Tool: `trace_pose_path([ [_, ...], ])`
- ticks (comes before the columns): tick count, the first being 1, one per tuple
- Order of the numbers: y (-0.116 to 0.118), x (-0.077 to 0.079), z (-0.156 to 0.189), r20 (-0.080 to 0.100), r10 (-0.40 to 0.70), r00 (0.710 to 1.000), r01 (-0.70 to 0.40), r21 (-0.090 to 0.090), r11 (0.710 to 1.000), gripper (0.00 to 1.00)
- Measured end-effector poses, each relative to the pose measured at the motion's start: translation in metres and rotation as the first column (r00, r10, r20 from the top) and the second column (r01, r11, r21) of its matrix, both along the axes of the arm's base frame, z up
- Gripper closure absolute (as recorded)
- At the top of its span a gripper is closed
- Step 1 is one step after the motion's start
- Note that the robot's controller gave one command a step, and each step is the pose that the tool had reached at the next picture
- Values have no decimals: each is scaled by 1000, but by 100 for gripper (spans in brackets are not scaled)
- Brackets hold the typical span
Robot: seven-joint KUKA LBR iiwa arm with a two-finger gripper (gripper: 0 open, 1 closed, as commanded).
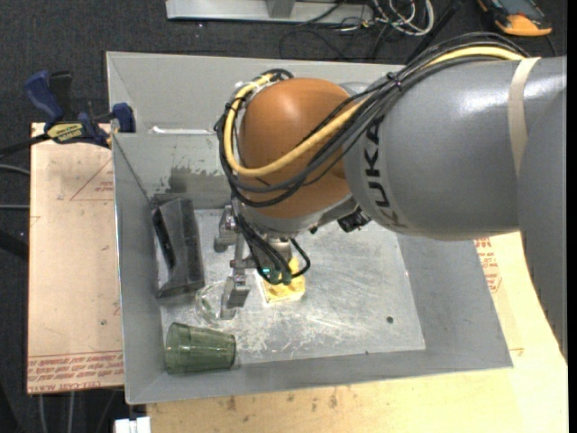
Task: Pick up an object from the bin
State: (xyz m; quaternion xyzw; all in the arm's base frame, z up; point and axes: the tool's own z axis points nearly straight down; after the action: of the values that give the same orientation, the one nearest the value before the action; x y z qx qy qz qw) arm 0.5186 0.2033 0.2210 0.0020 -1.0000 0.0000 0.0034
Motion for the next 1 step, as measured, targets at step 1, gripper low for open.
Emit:
trace_pose_path([
  [1, -1, 2, 4, 7, -3, 1000, 3, 1, 1000, 0],
])
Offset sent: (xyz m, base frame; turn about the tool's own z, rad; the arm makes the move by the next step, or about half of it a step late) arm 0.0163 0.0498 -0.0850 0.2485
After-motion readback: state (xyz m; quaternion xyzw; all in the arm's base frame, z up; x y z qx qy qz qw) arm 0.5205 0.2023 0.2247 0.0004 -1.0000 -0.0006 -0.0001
